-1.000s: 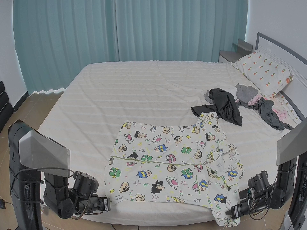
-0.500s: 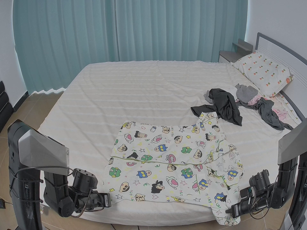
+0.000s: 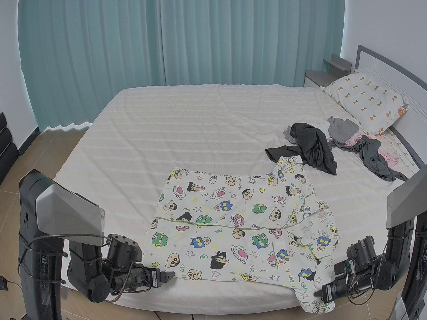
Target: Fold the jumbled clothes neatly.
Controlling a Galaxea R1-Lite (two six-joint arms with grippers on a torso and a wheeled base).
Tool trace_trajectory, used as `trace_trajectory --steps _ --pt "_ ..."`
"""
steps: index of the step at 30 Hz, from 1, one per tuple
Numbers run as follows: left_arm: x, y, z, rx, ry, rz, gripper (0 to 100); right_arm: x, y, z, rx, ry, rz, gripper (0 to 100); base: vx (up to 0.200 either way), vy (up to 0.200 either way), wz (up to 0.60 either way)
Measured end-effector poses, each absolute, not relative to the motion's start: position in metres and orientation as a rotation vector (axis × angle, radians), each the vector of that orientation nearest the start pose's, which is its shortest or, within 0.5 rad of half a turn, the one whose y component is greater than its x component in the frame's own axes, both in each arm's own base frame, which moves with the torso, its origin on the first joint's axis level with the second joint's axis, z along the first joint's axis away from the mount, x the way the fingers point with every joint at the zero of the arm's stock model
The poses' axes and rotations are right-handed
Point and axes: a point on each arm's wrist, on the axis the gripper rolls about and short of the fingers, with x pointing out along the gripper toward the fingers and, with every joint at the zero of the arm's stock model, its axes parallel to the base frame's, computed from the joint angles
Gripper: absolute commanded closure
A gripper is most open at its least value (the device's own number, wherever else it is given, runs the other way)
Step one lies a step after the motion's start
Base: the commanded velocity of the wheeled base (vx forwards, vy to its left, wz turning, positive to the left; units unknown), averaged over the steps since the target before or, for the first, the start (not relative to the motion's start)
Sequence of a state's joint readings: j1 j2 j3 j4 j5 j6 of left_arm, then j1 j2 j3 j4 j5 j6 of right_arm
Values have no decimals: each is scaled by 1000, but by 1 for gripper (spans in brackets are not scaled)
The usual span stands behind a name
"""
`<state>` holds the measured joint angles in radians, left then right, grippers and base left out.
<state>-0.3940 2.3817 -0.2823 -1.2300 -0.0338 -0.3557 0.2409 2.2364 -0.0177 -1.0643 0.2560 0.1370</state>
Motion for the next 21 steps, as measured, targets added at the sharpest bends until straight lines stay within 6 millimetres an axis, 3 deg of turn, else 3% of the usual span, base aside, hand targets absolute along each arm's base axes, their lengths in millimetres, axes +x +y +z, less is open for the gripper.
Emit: trace_trajectory --steps 10,11,21 --pt "251 -109 -67 -161 903 -255 0 174 49 -42 126 1194 359 100 0 0 0" --pt "251 -110 -67 -159 902 -256 100 174 49 -42 126 1194 359 100 0 0 0" --pt "254 -116 -72 -126 913 -239 100 174 49 -42 126 1194 359 100 0 0 0"
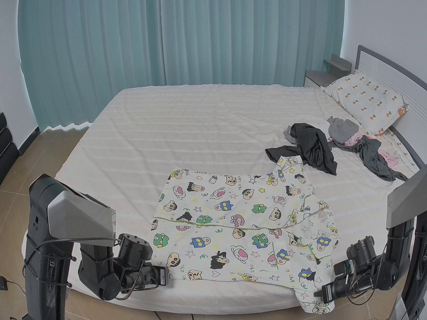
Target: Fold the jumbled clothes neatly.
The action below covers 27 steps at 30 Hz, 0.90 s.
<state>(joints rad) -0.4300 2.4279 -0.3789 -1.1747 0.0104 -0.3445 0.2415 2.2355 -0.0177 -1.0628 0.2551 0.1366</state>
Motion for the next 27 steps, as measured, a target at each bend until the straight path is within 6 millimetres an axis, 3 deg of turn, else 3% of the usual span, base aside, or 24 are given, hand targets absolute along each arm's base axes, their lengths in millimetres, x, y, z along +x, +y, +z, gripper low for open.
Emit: trace_trajectory --steps 16,27 --pt "245 -114 -68 -138 938 -194 100 178 41 -32 169 1143 345 100 0 0 0" --pt "234 -108 -64 -126 976 -183 100 170 37 -31 122 1199 372 100 0 0 0"
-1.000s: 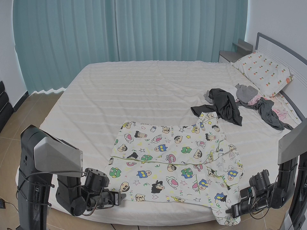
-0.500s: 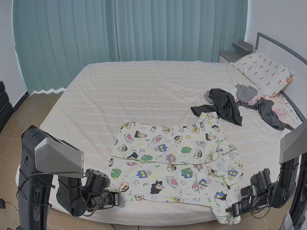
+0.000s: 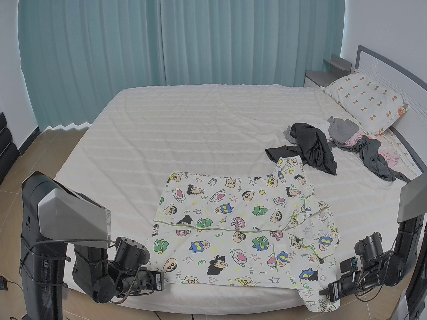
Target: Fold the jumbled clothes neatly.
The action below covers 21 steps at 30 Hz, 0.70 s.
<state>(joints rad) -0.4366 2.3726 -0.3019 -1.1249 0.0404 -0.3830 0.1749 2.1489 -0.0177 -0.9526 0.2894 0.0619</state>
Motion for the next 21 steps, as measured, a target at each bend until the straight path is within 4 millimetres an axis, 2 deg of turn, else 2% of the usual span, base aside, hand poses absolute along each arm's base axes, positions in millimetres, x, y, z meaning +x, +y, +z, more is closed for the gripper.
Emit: trace_trajectory --steps 5,10,21 --pt "233 -108 -62 -128 972 -184 100 169 38 -30 118 1205 395 100 0 0 0" --pt "240 -111 -57 -162 940 -181 100 175 36 -25 150 1135 424 100 0 0 0" --pt "285 -129 -31 -377 876 -88 100 201 18 1 311 813 400 100 0 0 0"
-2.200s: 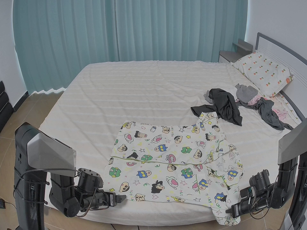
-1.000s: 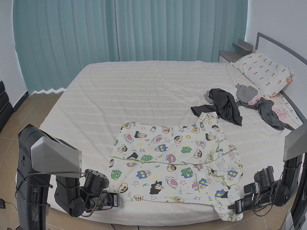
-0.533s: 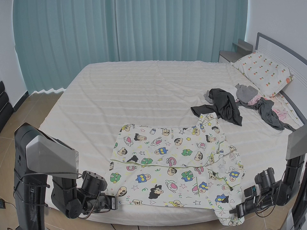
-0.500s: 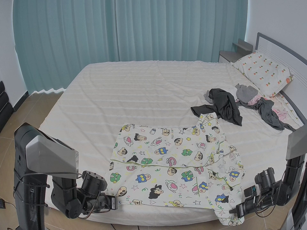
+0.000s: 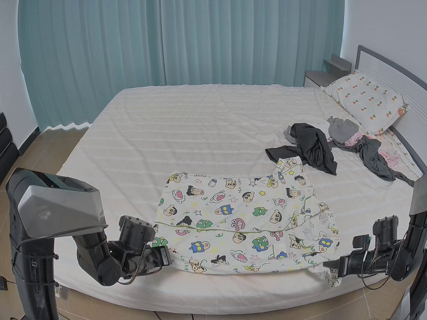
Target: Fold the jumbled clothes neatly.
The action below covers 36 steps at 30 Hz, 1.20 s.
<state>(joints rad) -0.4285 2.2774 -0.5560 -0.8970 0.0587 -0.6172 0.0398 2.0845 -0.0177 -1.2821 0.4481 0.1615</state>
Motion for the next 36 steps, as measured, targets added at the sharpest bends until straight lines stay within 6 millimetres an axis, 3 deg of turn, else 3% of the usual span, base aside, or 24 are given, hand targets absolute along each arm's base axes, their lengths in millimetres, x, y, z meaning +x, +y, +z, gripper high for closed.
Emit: trace_trajectory --steps 6,12,24,25,26,36 --pt "317 -138 -8 -462 836 -45 100 213 15 9 355 688 381 100 0 0 0" --pt "348 -141 8 -512 790 -23 100 231 15 3 360 655 359 100 0 0 0" --pt "390 -144 8 -561 795 28 100 277 17 -21 355 597 359 100 0 0 0" --pt "393 -145 7 -568 796 33 100 280 16 -22 355 588 359 0 0 0 0" --pt "395 -146 6 -577 798 38 0 283 16 -23 354 582 360 0 0 0 0" --pt "415 -146 -3 -699 801 96 0 299 13 -37 430 554 301 0 0 0 0"
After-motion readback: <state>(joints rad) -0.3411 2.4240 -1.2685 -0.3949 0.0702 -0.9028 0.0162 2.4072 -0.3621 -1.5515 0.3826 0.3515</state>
